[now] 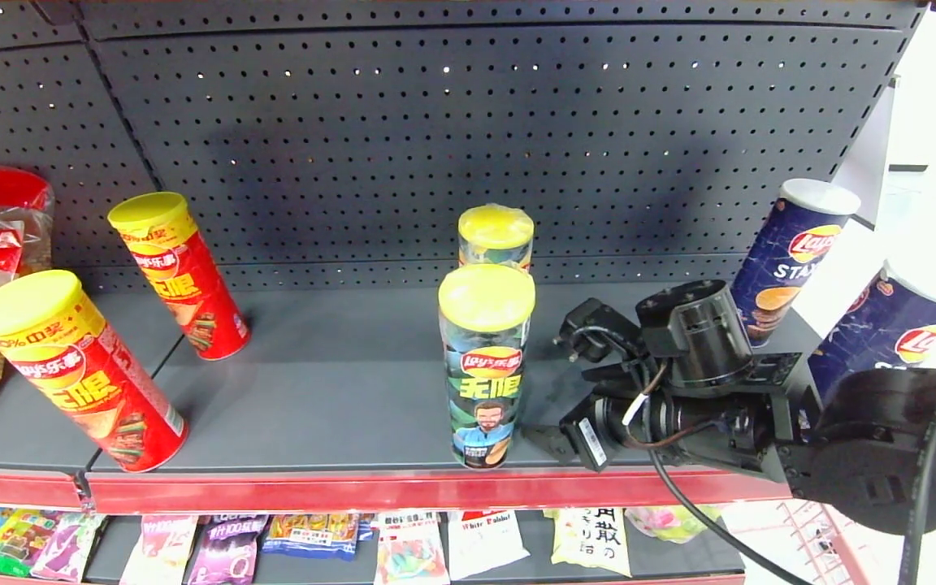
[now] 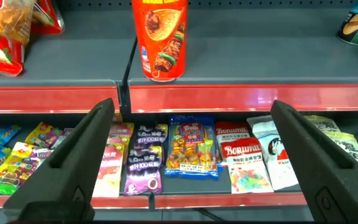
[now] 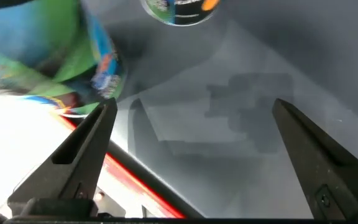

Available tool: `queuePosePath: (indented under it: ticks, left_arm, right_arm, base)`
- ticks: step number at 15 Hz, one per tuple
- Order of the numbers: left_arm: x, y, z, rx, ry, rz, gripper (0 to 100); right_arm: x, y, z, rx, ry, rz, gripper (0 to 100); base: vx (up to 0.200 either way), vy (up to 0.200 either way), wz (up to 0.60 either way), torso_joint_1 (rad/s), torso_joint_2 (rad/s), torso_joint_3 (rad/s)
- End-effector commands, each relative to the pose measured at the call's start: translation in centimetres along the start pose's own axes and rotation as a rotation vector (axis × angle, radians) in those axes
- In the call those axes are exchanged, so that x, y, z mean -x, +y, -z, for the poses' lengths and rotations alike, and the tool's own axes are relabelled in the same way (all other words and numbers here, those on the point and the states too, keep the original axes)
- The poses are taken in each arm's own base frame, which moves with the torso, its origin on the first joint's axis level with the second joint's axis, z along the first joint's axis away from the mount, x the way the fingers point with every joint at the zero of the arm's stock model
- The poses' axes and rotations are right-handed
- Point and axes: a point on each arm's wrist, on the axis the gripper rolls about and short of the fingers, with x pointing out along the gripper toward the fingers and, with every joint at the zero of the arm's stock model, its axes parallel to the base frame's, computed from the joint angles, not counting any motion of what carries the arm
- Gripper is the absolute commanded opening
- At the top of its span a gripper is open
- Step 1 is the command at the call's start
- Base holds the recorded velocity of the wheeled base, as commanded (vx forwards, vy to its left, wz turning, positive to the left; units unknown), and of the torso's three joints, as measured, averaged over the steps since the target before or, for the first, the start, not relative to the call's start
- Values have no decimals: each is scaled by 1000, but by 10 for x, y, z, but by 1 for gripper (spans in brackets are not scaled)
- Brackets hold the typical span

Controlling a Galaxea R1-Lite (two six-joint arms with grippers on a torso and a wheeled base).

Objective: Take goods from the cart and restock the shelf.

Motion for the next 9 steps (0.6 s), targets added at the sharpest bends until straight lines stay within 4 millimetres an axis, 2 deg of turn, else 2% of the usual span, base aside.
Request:
queuePosePath:
  ticks: [1,9]
  left_arm:
    - [0,0,0,0,1,-1,100]
    - [0,0,0,0,1,-1,100]
  right_arm:
    - [-1,4,0,6,0,-9,100]
    - [-1,9,-3,17,-7,-23,100]
  base:
    - [0,0,0,0,0,0]
    - [0,0,0,0,0,0]
